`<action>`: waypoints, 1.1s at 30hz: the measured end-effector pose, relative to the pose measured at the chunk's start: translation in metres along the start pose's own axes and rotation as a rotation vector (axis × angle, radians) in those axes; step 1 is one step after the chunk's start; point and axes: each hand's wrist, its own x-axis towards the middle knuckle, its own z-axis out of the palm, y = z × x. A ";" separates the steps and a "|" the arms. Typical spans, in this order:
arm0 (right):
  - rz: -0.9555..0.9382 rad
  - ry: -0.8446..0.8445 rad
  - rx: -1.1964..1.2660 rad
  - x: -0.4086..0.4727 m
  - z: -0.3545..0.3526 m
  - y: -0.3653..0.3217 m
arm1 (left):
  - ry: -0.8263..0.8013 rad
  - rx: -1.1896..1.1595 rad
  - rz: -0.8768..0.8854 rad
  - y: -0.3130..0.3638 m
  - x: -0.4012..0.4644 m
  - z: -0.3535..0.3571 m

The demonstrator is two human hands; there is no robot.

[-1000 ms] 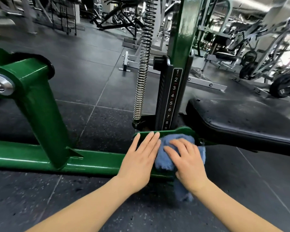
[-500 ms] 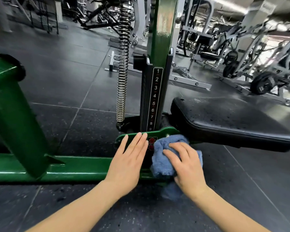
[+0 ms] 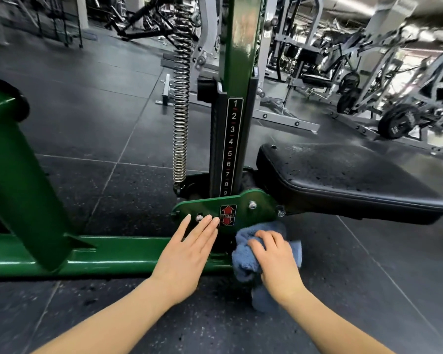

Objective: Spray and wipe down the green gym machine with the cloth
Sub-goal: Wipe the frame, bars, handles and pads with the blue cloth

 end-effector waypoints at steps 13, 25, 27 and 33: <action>0.282 -0.001 0.139 0.015 -0.003 -0.017 | -0.081 0.003 0.042 0.012 0.001 0.009; 0.630 -0.229 0.373 0.012 0.008 -0.063 | -0.359 -0.290 -0.035 0.014 0.006 0.025; 0.491 -0.270 0.418 0.013 0.012 -0.081 | -0.406 -0.312 -0.056 0.008 0.006 0.028; 0.231 -0.409 0.128 -0.001 0.029 -0.082 | -0.596 -0.303 -0.059 -0.005 -0.011 0.051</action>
